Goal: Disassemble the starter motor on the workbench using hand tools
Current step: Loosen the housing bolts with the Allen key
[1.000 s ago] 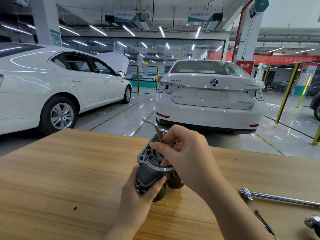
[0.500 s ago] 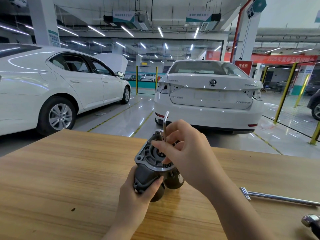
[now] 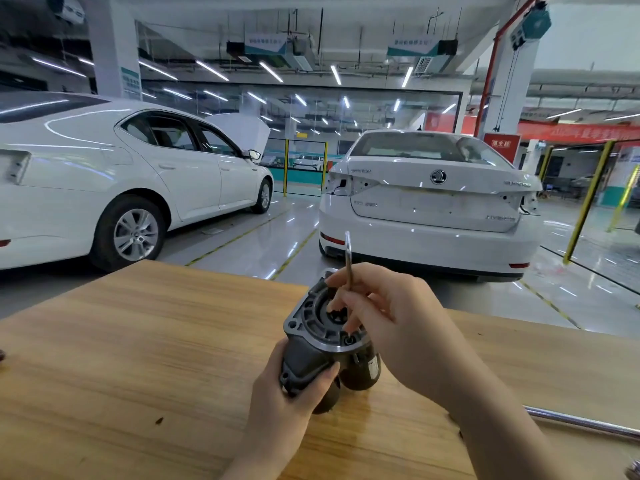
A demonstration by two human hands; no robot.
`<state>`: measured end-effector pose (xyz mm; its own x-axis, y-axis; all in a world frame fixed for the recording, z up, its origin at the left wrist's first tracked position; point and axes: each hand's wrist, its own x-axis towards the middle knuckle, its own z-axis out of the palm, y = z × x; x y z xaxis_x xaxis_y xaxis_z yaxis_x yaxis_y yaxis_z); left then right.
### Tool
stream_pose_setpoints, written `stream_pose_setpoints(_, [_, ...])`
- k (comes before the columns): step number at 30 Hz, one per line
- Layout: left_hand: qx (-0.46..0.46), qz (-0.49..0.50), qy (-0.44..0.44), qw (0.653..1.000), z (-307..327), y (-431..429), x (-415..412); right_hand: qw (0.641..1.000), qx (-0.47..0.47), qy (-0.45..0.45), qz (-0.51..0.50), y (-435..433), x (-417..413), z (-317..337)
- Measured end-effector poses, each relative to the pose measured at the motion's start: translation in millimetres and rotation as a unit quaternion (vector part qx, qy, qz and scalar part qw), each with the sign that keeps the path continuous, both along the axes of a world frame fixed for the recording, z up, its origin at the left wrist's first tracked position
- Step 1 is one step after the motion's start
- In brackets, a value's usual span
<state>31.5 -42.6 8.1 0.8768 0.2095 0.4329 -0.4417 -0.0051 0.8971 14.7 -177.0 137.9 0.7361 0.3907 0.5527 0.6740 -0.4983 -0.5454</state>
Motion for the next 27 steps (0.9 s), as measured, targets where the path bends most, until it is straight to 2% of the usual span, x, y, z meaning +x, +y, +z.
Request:
stream_pose_setpoints(3, [0.004,0.002,-0.004,1.0,-0.8,0.3,0.7,1.0,-0.011,0.004,-0.006,1.9,-0.4,-0.9])
stream_pose_setpoints(9, [0.0,0.0,-0.006,1.0,-1.8,0.4,2.4,0.997,0.07,0.015,-0.033,5.3,-0.2,-3.4])
stream_pose_setpoints(17, [-0.002,-0.001,-0.002,1.0,-2.2,1.4,5.0,1.0,0.002,0.029,0.002,0.9,-3.6,1.0])
stream_pose_setpoints(21, [-0.002,0.009,-0.003,1.0,-2.3,1.6,6.7,0.999,0.019,0.037,-0.002,5.9,-1.0,-1.2])
stream_pose_setpoints(25, [0.0,0.016,0.001,1.0,-3.4,2.3,8.0,0.995,0.088,0.05,-0.026,10.6,-0.4,-5.6])
stream_pose_setpoints(27, [0.004,0.02,-0.001,1.0,-4.1,3.0,8.1,0.994,0.094,0.045,-0.045,13.5,-0.1,-7.5])
